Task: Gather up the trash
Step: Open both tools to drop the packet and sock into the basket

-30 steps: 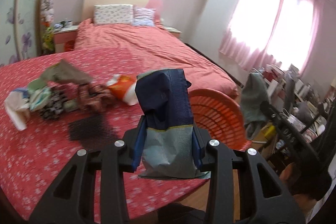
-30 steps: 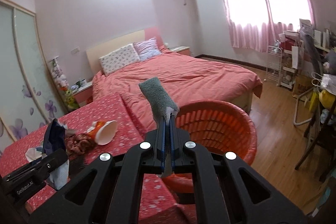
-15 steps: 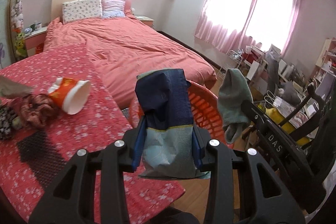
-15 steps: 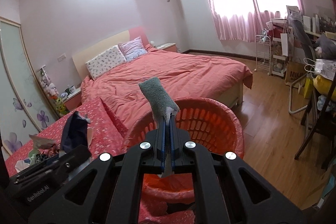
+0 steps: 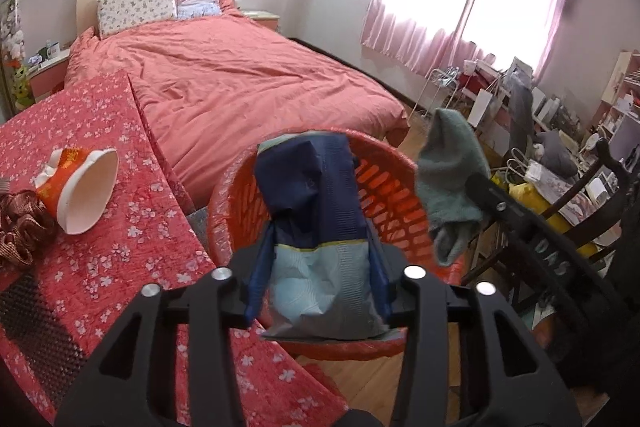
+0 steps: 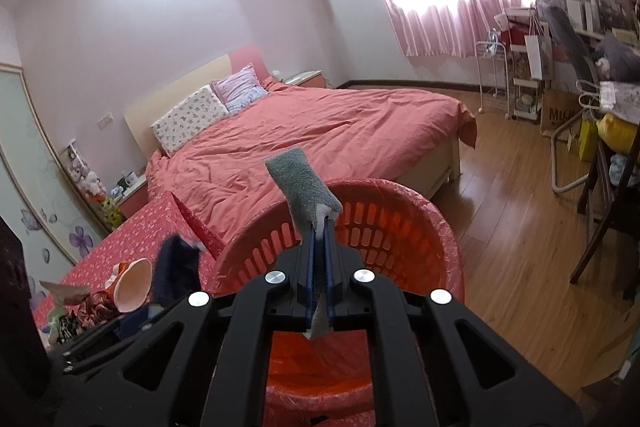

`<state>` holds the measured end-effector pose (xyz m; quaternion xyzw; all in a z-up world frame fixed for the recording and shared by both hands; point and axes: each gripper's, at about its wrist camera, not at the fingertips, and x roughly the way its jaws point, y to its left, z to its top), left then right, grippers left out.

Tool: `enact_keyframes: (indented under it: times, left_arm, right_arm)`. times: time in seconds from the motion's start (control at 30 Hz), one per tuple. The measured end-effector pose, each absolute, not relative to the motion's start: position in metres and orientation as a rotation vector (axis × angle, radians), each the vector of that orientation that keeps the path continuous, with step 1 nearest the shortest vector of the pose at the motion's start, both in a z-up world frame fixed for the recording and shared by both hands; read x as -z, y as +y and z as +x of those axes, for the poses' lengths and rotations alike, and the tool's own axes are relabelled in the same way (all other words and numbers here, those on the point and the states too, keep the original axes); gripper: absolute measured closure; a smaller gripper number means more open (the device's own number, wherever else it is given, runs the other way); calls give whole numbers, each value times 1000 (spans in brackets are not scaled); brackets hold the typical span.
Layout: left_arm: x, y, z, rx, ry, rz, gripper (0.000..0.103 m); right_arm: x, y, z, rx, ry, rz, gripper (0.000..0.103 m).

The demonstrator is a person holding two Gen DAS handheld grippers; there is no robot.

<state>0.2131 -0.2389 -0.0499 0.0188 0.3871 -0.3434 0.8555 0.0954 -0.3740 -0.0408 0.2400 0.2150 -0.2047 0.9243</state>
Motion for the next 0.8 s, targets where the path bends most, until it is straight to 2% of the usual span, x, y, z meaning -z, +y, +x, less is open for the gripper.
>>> enact_keyframes:
  times: [0.07,0.13,0.33,0.43,0.8]
  left_arm:
    - [54,-240,217,710,823,42,45]
    - [57,-239,220,703,832,42,43]
    - [64,-226,221,647,850,47,37]
    - [62,-213,216,608,843,63,31]
    - [46,-119,194,431,776,71,24]
  right_arm:
    - [44,-378,95,418,451,517,82]
    - [44,-379,95,417,455,531,68]
    - [40,-374,92,440,460,515,55]
    - [36,-369,91,443,461,498,54]
    - [17,-322,97,359,473,394,53]
